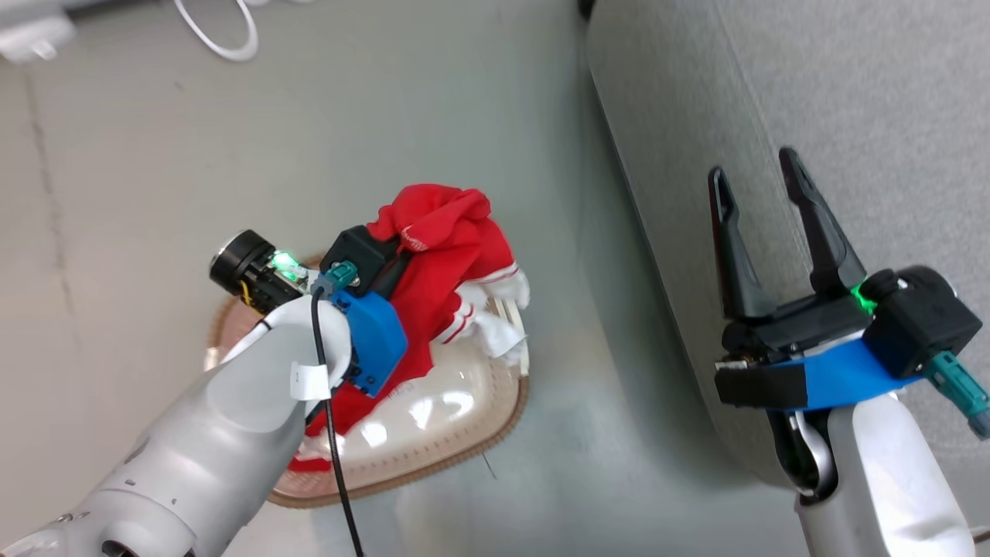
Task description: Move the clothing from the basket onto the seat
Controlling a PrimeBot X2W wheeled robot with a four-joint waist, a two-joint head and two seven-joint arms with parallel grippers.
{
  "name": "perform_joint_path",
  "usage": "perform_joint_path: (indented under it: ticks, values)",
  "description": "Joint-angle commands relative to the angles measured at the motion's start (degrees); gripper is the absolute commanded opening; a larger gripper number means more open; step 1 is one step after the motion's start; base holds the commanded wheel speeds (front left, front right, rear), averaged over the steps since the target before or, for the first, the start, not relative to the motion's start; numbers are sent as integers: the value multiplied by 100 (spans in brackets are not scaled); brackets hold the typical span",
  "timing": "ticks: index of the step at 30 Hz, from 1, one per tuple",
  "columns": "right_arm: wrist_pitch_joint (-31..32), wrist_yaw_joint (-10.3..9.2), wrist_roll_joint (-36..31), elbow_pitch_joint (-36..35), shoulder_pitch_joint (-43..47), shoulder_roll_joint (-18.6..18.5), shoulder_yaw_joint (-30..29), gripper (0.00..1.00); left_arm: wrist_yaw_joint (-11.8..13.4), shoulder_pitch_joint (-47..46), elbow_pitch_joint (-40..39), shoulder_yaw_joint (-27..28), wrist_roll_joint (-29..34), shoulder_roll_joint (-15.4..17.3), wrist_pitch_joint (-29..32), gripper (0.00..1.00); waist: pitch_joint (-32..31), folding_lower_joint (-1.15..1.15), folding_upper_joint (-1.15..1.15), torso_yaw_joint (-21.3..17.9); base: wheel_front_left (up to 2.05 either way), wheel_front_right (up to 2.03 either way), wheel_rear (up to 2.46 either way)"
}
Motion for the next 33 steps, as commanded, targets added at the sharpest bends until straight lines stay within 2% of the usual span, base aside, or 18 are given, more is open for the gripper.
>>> perform_joint_path:
  ticks: [1,7,20,33]
  values:
    - [-20,1,-39,49,153,-63,-25,100,7,60,-124,180,-37,-51,-50,0,-568,1,0,298,0,0,0]
    - [-20,1,-49,146,473,-85,-57,100,247,413,-937,901,275,73,-47,0,-1179,1,0,459,0,0,0]
    - [-20,1,-72,265,1191,-55,-122,100,315,1485,-2385,2442,880,1,-49,0,-2208,1,0,688,0,0,0]
    - [-20,1,-26,295,1623,0,-71,100,231,2132,-2951,2930,1355,-107,-50,0,-2742,1,0,823,0,0,0]
